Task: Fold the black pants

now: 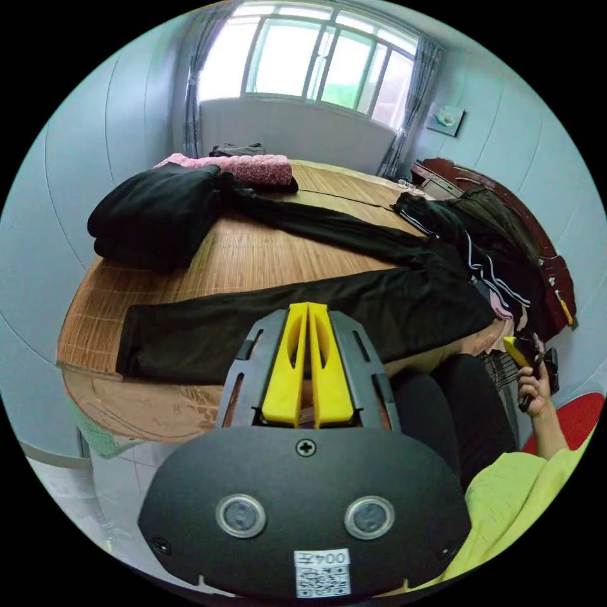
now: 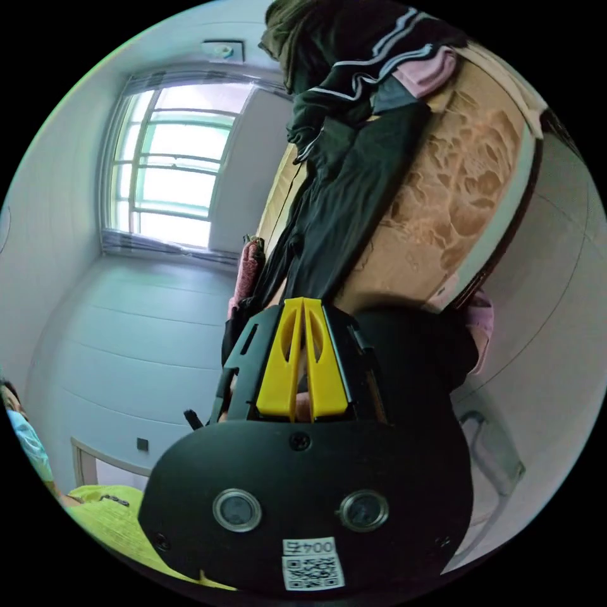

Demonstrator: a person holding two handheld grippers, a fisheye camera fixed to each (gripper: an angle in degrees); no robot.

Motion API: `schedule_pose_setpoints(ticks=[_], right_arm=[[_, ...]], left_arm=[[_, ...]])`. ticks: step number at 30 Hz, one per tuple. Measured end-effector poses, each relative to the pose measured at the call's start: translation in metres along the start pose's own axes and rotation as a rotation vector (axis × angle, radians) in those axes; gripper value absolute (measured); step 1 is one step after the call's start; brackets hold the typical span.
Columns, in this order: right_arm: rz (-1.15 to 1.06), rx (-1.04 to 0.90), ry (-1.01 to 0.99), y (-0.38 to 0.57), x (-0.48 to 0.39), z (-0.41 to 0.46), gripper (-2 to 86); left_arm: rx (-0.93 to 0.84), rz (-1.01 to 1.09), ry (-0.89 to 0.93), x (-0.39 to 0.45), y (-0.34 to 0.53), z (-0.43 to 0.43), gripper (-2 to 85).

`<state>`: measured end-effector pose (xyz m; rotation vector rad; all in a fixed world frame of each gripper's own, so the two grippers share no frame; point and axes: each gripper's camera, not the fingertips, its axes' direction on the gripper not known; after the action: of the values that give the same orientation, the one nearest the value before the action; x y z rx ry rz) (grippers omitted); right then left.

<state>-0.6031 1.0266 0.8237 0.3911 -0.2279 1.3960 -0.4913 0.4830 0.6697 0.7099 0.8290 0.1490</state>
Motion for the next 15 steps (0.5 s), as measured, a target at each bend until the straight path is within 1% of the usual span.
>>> schedule_pose_setpoints(ticks=[3,7,10,15], right_arm=[[0.061,0.026,-0.017,0.023,0.019,-0.014,-0.7],[0.028,0.034,0.047,0.040,0.025,-0.026,-0.7],[0.024,0.038,-0.006,0.041,0.024,-0.028,-0.7],[-0.071,-0.020,0.029,0.021,-0.003,0.000,-0.7]], left_arm=[[-0.009,-0.046,-0.031,-0.007,0.028,-0.007,0.3],[-0.020,-0.060,-0.028,-0.003,0.041,-0.004,0.3],[-0.027,-0.007,-0.061,0.011,0.039,0.003,0.3],[-0.052,0.070,-0.130,0.021,0.016,0.025,0.4]])
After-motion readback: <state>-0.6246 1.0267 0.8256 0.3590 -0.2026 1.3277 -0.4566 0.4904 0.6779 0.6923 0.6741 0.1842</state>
